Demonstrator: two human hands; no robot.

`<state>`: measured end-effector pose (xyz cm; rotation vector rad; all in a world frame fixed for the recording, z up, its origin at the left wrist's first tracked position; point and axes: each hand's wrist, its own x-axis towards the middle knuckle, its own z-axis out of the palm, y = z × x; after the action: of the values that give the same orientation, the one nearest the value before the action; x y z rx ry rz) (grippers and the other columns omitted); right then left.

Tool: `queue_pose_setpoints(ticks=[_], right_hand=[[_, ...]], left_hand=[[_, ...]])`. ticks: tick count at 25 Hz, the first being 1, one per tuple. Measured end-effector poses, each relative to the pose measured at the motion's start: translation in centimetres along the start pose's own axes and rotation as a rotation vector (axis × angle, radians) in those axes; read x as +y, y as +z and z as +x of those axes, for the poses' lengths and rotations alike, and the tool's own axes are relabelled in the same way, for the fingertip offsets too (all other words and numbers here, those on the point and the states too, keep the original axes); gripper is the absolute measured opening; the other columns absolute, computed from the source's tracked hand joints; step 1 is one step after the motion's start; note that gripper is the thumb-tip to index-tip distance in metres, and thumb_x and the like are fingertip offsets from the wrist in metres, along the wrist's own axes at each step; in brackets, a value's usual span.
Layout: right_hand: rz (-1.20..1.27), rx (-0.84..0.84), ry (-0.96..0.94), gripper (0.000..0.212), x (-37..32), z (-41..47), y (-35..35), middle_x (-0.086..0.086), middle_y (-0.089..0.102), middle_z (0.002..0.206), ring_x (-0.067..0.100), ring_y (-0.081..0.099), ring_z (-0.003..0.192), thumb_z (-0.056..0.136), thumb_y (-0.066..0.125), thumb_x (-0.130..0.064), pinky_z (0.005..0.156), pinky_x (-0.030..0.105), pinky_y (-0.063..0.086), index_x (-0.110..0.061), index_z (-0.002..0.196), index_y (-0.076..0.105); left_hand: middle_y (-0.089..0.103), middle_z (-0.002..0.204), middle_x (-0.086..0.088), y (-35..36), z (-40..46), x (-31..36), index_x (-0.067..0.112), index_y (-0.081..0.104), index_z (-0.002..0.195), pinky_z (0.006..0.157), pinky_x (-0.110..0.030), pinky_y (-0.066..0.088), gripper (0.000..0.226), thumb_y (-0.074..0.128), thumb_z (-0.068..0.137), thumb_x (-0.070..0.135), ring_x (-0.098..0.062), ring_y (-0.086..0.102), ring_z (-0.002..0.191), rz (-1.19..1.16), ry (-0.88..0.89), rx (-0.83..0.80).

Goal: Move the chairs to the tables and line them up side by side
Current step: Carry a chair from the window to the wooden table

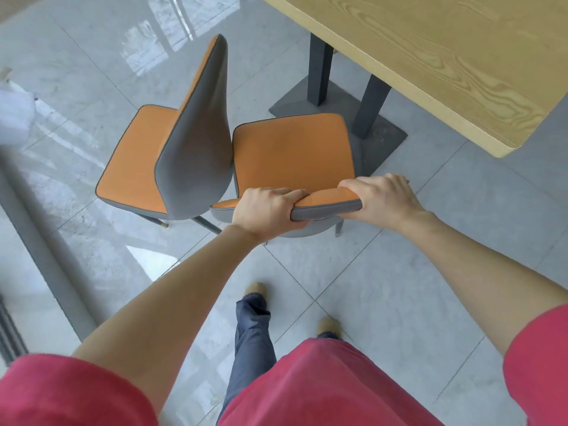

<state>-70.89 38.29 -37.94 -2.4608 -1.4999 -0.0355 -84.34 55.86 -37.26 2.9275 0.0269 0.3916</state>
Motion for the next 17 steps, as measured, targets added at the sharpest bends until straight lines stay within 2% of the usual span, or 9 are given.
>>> queue_pose_setpoints(ticks=[5, 11, 17], right_hand=[[-0.024, -0.046, 0.16, 0.032, -2.6, -0.4, -0.2, 0.01, 0.072, 0.065, 0.033, 0.063, 0.055, 0.066, 0.08, -0.032, 0.052, 0.031, 0.045, -0.011, 0.089, 0.071], [-0.061, 0.074, 0.338, 0.03, -9.9, -2.3, 1.6, 0.009, 0.068, 0.056, 0.032, 0.059, 0.045, 0.06, 0.083, -0.028, 0.05, 0.028, 0.039, -0.009, 0.08, 0.071], [-0.141, 0.16, 0.464, 0.033, -16.4, -4.4, 3.2, 0.007, 0.062, 0.046, 0.029, 0.055, 0.037, 0.057, 0.085, -0.034, 0.045, 0.027, 0.042, -0.008, 0.071, 0.071]], left_hand=[[0.072, 0.074, 0.002, 0.1, -0.8, -1.5, 0.026, 0.067, 0.105, 0.047, -0.024, 0.038, 0.03, 0.062, 0.077, 0.037, -0.023, 0.064, 0.062, -0.068, 0.066, -0.119], [0.074, 0.075, 0.005, -1.4, -3.5, -6.0, 0.026, 0.068, 0.102, 0.047, -0.02, 0.038, 0.028, 0.065, 0.075, 0.035, -0.022, 0.066, 0.061, -0.122, 0.3, -0.127], [0.074, 0.073, 0.003, -2.9, -6.1, -8.2, 0.023, 0.07, 0.097, 0.047, -0.019, 0.042, 0.027, 0.073, 0.072, 0.034, -0.021, 0.066, 0.057, -0.143, 0.481, -0.09]])
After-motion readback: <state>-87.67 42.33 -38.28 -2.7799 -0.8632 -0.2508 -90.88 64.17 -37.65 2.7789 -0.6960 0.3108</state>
